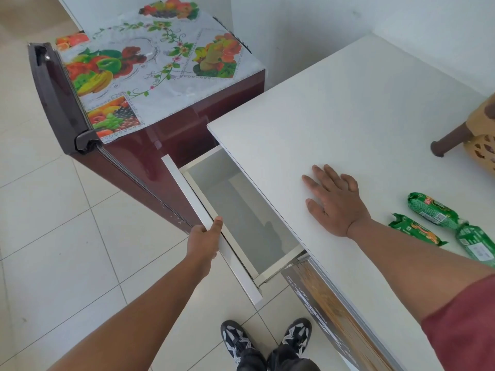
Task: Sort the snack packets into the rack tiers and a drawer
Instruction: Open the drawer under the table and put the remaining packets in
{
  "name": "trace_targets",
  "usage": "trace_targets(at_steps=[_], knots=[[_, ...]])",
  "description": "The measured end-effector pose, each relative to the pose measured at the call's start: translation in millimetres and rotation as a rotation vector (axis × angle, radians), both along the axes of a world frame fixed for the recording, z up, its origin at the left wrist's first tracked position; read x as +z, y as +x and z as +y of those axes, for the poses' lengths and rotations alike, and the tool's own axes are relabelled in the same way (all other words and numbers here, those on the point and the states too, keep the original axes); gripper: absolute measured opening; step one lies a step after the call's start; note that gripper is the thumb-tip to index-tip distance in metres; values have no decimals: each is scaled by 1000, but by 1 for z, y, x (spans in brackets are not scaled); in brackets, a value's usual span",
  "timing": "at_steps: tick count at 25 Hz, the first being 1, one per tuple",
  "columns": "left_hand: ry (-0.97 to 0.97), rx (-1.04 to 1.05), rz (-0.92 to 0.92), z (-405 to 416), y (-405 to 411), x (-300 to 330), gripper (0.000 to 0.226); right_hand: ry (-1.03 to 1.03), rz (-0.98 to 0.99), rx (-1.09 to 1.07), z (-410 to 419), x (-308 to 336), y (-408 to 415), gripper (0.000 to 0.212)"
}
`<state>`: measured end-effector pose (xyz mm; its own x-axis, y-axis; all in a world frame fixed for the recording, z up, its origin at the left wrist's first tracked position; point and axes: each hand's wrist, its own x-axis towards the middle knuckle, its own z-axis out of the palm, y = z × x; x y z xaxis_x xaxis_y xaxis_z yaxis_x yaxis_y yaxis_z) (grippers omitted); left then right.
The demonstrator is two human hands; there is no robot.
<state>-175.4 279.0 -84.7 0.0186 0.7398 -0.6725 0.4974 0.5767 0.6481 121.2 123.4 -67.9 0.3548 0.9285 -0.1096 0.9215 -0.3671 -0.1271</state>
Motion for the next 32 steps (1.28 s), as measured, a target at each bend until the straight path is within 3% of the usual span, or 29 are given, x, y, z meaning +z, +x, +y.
trace_targets(at_steps=[2, 4, 7, 12, 17, 20, 23, 26, 32], knots=[[211, -1, 122, -13, 5, 10, 53, 27, -24, -9, -3, 7, -6, 60], [492, -152, 259, -29, 20, 23, 61, 155, -63, 28, -13, 15, -16, 45], [767, -542, 117, -56, 65, 50, 62, 393, -71, 48, -42, 35, -30, 17], [778, -1117, -185, -114, 155, 77, 49, 488, -10, -217, -128, 72, 4, 13], [800, -1484, -161, -156, 218, 71, 56, 256, 210, -535, -196, 65, 29, 41], [786, -1564, -92, -167, 239, 63, 60, 213, 358, -531, -210, 51, 27, 49], [769, -1569, -70, -169, 242, 57, 60, 294, 400, -553, -207, 44, 23, 33], [740, -1514, -112, -163, 237, 57, 57, 286, 444, -570, -198, 42, 19, 29], [580, -1334, -148, -131, 197, 71, 63, 399, 726, -525, -169, 48, 1, 31]])
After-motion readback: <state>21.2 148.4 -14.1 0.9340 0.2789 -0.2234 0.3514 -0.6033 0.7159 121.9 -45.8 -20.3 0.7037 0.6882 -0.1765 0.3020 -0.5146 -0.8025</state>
